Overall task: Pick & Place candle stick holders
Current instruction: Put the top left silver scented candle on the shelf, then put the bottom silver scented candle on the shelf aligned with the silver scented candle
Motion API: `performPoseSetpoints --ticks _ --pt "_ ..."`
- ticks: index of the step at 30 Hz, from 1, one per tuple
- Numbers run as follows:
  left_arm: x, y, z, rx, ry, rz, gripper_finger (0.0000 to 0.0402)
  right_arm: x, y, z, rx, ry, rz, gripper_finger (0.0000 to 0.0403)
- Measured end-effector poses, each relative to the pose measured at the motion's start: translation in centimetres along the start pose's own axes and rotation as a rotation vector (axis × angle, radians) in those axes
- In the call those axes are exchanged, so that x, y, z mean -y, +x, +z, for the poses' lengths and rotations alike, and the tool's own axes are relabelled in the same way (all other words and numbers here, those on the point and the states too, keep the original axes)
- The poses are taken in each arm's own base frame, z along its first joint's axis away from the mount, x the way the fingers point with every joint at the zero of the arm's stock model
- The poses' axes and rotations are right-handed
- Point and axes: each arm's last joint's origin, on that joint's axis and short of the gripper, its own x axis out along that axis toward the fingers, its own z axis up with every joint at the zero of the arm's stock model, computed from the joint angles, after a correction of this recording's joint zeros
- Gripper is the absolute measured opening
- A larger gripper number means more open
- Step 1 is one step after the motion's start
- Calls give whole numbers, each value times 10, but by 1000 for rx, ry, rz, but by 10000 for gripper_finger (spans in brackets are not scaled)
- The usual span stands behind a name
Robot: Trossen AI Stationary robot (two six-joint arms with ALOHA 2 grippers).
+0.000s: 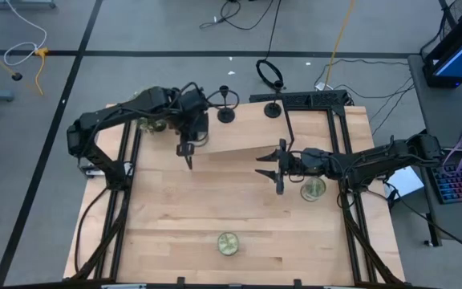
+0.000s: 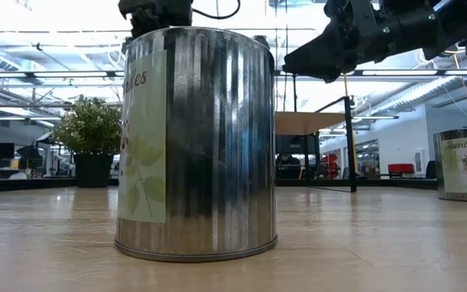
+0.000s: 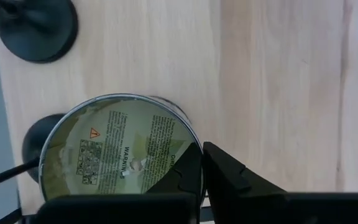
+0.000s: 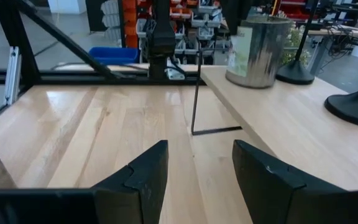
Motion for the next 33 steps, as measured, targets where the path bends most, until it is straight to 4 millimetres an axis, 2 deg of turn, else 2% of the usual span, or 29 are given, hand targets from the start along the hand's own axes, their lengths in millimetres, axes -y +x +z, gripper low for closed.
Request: performPoseSetpoints --ticks 6,14,20,26,33 --pt "1 0 -1 -10 -49 -4 7 0 0 -1 -7 -11 0 171" --pt "2 0 0 -7 -88 -4 76 0 0 -1 -7 -11 0 171" --pt "3 0 5 42 -53 16 100 0 0 -1 -7 -11 0 171" --pt "9 -13 10 42 -21 148 103 0 0 -1 -7 -11 0 171" --pt "25 -28 20 110 9 155 104 0 0 -1 -7 -11 0 171"
